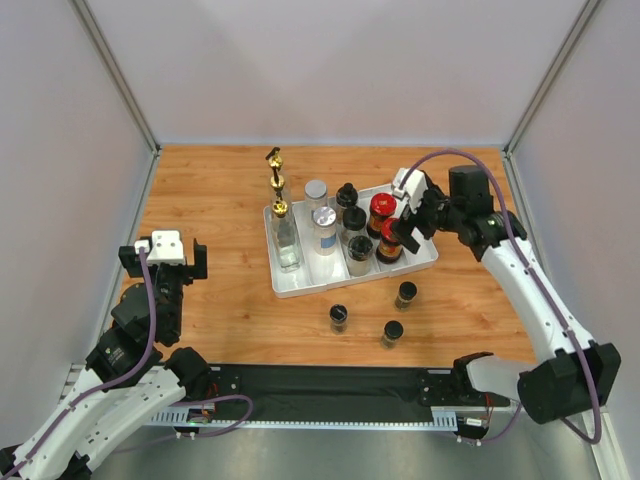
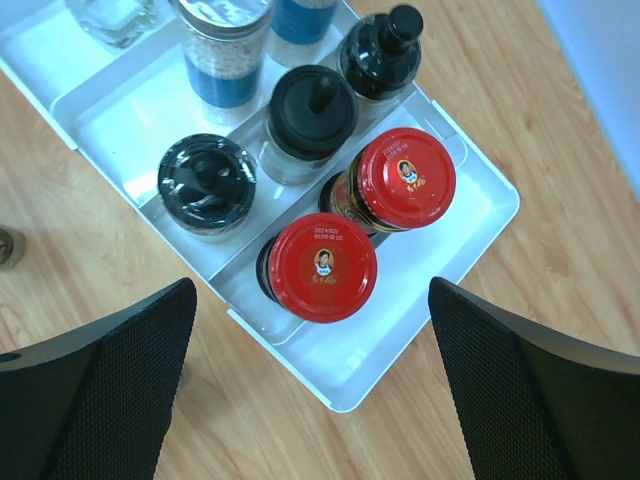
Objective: Organize the condiment bottles
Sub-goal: Place the bottle in the storage box, then pick up the bottle from the center of the board.
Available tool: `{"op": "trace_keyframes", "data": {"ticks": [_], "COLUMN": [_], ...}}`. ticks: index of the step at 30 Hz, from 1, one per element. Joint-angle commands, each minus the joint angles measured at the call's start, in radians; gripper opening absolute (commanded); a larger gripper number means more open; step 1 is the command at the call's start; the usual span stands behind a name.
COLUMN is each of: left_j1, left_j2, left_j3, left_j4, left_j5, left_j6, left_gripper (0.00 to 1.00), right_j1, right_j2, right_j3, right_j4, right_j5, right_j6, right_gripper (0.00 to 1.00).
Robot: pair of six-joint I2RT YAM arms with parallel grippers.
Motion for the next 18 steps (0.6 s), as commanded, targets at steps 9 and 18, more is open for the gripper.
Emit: {"op": "trace_keyframes", "data": {"ticks": [9,18], "left_j1": [0.006,0.006], "left_j2": [0.003,0.009], "left_j3": [0.000,0.000], "left_j4": [0.014,0.011], "left_j5": [0.030,0.035], "left_j6": [0.006,0.002], "left_gripper": [1.00,1.00], "right_j1": [-0.046,-0.164], "right_j2": [-0.187,-0.146], "right_j3": [-0.105,-0.141], "right_j4": [-0.281,-0.610], "right_j5": [-0.174,-0.365], "right_j6": [-0.403,-0.935], "right_gripper": [1.00,0.98]}}
